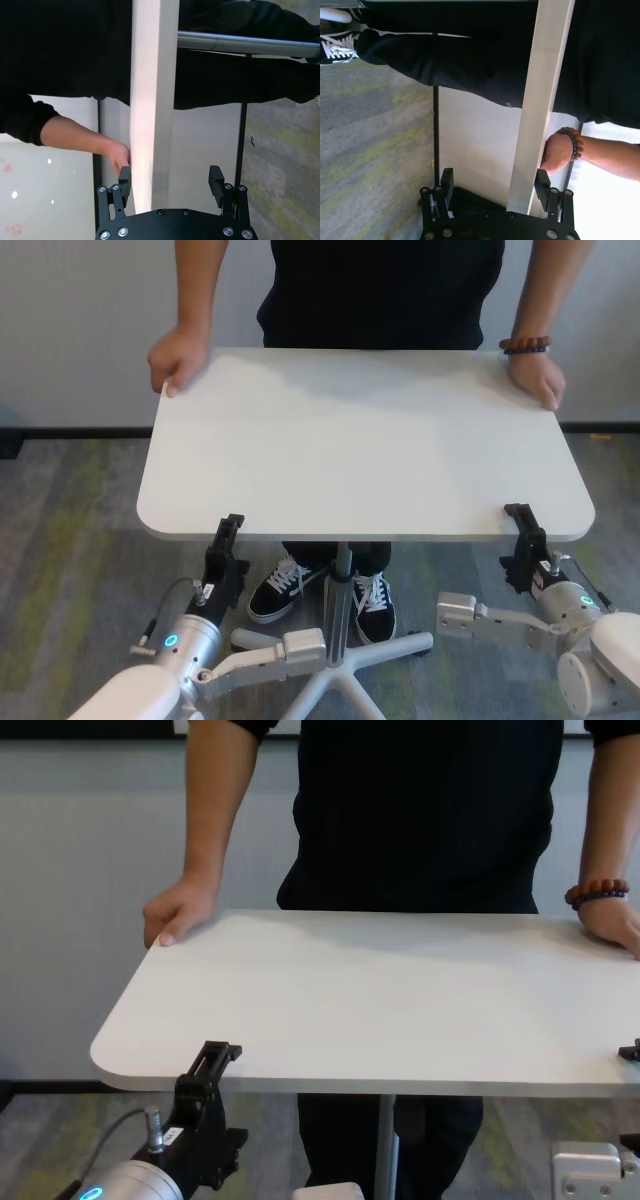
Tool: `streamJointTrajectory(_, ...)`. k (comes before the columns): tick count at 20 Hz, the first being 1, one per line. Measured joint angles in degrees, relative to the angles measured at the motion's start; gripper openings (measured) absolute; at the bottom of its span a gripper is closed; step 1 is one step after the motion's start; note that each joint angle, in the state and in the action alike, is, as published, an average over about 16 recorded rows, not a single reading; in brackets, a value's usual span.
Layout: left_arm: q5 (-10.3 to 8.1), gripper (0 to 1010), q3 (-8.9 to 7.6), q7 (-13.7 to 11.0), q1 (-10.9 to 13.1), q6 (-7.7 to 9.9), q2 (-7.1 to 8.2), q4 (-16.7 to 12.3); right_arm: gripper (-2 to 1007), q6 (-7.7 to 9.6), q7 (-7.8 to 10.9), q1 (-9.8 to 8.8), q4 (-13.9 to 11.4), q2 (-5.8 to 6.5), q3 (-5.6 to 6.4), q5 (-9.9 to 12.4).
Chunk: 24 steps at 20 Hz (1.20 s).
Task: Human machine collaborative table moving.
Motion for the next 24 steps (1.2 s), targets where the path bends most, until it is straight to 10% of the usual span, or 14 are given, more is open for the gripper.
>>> streamJointTrajectory(13, -5.36, 1001, -4.6, -4.4, 8.3, -1.94, 4.44, -13.1, 998, -0.29, 0.55, -5.73, -10.1, 2.36, 1.43, 1.2)
streamJointTrajectory(24, -17.82, 1002, -12.38, -13.2, 16.5, -6.07, 7.33, -24.0, 999, -12.15, 2.6, -12.38, -18.0, 3.0, 7.68, 16.9)
